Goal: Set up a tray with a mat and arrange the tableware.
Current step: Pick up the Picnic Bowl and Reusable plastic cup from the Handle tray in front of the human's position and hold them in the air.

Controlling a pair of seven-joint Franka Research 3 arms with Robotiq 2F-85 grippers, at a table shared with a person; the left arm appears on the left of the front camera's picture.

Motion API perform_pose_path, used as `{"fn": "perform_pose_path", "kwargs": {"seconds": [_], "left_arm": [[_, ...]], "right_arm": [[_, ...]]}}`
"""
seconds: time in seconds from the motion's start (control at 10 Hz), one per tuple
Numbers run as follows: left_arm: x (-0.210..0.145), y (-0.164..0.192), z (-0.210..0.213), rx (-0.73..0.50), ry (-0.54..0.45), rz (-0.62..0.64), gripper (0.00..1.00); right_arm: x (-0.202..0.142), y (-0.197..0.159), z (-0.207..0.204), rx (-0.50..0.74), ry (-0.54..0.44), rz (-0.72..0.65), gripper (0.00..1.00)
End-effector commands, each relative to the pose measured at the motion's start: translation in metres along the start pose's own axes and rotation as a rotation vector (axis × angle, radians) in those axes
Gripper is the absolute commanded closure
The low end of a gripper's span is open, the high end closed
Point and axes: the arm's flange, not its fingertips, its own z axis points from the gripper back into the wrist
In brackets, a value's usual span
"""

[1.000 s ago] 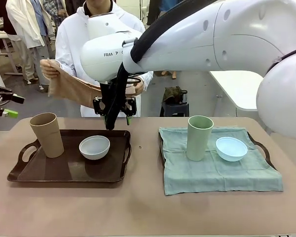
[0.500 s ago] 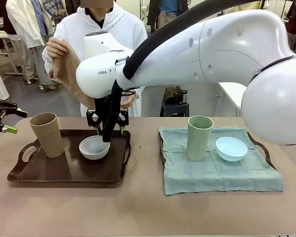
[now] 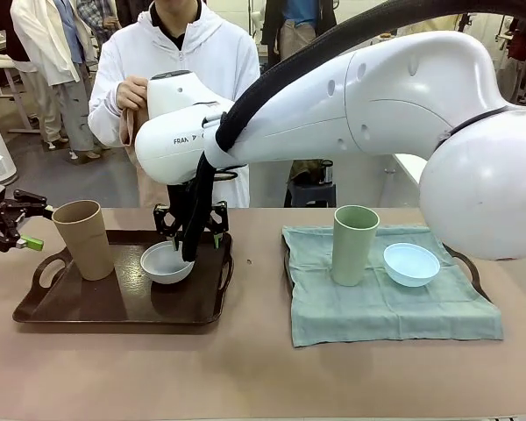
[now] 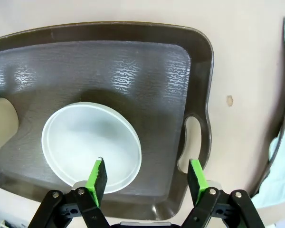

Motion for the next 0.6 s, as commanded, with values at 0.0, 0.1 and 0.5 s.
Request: {"fn": "perform_pose_path", "kwargs": {"seconds": [0.0, 0.1, 0.5], "left_arm": [[-0.004, -0.001, -0.012, 0.009, -0.029, -0.042, 0.00], [-0.003, 0.001, -0.020, -0.004, -0.034, -0.043, 0.00], [-0.007, 0.007, -0.046, -0.039, -0.048, -0.016, 0.00]], "right_arm": [[0.008, 0.002, -0.004, 0.008, 0.018, 0.005, 0.12], [0.011, -0.001, -0.008, 0.009, 0.017, -0.003, 0.12], [0.015, -0.008, -0.015, 0.051, -0.001, 0.000, 0.12]]}}
